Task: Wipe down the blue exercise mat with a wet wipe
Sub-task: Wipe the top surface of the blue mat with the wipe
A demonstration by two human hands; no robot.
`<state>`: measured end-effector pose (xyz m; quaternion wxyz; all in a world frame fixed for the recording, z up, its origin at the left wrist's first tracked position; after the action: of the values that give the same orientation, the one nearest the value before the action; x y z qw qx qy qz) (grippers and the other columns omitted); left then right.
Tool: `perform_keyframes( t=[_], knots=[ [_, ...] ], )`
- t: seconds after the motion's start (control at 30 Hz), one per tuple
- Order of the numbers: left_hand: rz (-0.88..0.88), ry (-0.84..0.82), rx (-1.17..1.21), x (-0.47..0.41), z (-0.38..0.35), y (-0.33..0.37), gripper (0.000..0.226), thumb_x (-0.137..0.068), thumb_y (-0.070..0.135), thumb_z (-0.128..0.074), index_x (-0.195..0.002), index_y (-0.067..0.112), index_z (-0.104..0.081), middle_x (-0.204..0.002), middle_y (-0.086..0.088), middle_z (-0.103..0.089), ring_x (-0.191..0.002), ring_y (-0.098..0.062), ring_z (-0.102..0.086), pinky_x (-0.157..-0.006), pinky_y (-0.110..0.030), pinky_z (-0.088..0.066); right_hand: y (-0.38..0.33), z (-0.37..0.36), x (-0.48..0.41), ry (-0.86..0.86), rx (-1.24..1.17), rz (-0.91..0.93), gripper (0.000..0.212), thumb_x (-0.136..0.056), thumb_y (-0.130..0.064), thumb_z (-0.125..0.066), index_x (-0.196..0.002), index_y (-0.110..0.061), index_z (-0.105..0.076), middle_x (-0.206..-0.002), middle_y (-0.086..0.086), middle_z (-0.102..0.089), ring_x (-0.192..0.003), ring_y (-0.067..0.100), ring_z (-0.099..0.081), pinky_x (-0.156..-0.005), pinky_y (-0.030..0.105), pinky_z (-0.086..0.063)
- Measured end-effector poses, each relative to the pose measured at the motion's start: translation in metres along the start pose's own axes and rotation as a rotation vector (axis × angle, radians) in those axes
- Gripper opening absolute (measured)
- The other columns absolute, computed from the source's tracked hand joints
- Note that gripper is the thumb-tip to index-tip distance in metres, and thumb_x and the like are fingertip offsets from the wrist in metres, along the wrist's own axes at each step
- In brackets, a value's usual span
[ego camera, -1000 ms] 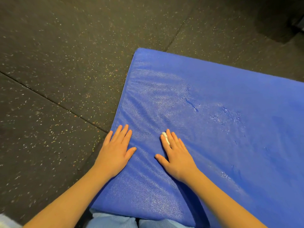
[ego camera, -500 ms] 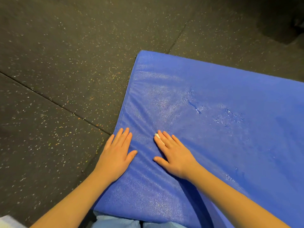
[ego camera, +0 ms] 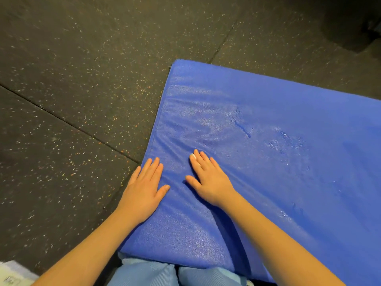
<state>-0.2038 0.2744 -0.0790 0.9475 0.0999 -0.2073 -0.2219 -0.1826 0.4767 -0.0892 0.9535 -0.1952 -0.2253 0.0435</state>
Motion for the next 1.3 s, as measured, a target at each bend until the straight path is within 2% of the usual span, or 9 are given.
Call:
perform_keyframes(
  t=[0.2,0.37,0.6,0.7,0.8,0.93,1.03,1.13,1.3],
  knots=[
    [-0.001,-0.021,-0.021,-0.001,-0.001,0.001,0.098,-0.073,0.065,0.008,-0.153,0.013,-0.012,-0.161,0.0,0.002,-0.145,-0.012,0.013,-0.116,-0.031,0.005,-0.003,-0.011,0.059,-0.074,0.009,0.19,0.091,-0.078,-0.074,0.005,-0.154,-0.023,0.0,-0.159,-0.009,0.012,-0.146,0.008,0.015,-0.115,0.025,0.015],
    [0.054,-0.049,-0.05,0.0,0.001,0.012,0.072,-0.096,0.056,-0.011,-0.154,0.014,-0.006,-0.162,-0.001,0.007,-0.148,-0.018,0.012,-0.118,-0.037,0.005,0.014,-0.004,0.055,-0.016,-0.031,-0.024,0.119,-0.058,-0.084,0.029,-0.154,-0.021,0.0,-0.157,-0.009,0.013,-0.146,0.009,0.013,-0.119,0.031,0.009],
    [0.013,-0.067,-0.087,0.014,-0.005,0.018,0.101,-0.068,0.066,0.014,-0.154,0.017,-0.005,-0.161,0.002,0.007,-0.148,-0.016,0.012,-0.117,-0.035,0.008,0.007,-0.008,0.112,-0.087,-0.025,0.178,0.097,-0.074,-0.076,0.015,-0.154,-0.024,-0.002,-0.157,-0.014,0.012,-0.145,0.004,0.013,-0.114,0.021,0.016],
    [0.021,-0.054,-0.098,0.014,-0.004,0.02,0.084,-0.086,0.066,0.0,-0.154,0.016,-0.005,-0.162,0.0,0.006,-0.148,-0.018,0.01,-0.119,-0.038,0.005,0.017,-0.008,0.103,-0.055,-0.055,0.027,0.113,-0.062,-0.083,0.027,-0.154,-0.024,-0.001,-0.156,-0.014,0.014,-0.146,0.006,0.013,-0.119,0.027,0.01],
    [0.052,-0.056,-0.107,0.014,-0.003,0.024,0.065,-0.101,0.048,-0.024,-0.154,0.015,-0.005,-0.162,-0.001,0.006,-0.148,-0.019,0.009,-0.119,-0.04,0.002,-0.012,-0.01,0.103,-0.094,-0.174,0.064,0.106,-0.071,-0.084,0.011,-0.154,-0.02,-0.007,-0.154,-0.016,0.011,-0.144,0.002,0.012,-0.115,0.02,0.014],
    [0.085,-0.068,-0.059,0.012,-0.002,0.031,0.07,-0.1,0.051,-0.027,-0.154,0.013,-0.004,-0.162,-0.002,0.008,-0.148,-0.021,0.011,-0.117,-0.041,0.006,-0.001,-0.011,0.146,-0.16,-0.131,0.178,0.093,-0.074,-0.078,0.015,-0.151,-0.029,0.0,-0.155,-0.019,0.01,-0.143,-0.003,0.015,-0.113,0.018,0.015],
    [0.097,-0.035,-0.082,0.014,-0.008,0.033,0.073,-0.099,0.055,-0.025,-0.154,0.012,-0.003,-0.162,-0.003,0.008,-0.148,-0.022,0.012,-0.118,-0.042,0.006,0.017,-0.006,0.144,-0.122,-0.081,0.059,0.108,-0.062,-0.083,0.027,-0.151,-0.028,0.002,-0.152,-0.02,0.015,-0.14,-0.004,0.018,-0.118,0.025,0.011],
    [0.115,-0.018,-0.086,0.014,-0.011,0.033,0.073,-0.099,0.055,-0.024,-0.154,0.012,-0.004,-0.162,-0.003,0.008,-0.148,-0.022,0.011,-0.118,-0.043,0.006,-0.004,-0.01,0.133,-0.091,-0.176,0.04,0.119,-0.059,-0.086,0.024,-0.154,-0.022,-0.007,-0.151,-0.018,0.013,-0.139,-0.003,0.015,-0.111,0.015,0.018],
    [0.069,-0.005,-0.074,0.017,-0.006,0.041,0.068,-0.1,0.05,-0.026,-0.154,0.013,-0.006,-0.162,-0.003,0.006,-0.148,-0.021,0.01,-0.118,-0.043,0.007,0.001,-0.015,0.173,-0.12,-0.194,0.13,0.09,-0.075,-0.079,0.015,-0.15,-0.032,-0.003,-0.156,-0.02,0.006,-0.142,-0.007,0.014,-0.112,0.015,0.016]
  ],
)
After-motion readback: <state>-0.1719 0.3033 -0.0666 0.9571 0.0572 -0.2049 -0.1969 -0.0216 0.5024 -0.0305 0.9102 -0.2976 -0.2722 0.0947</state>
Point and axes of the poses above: each hand's wrist, its own x-axis away from the middle knuckle, its own z-axis out of the back of the hand, y = z × x, the point moved 2 cm from there along -x, towards the middle knuckle
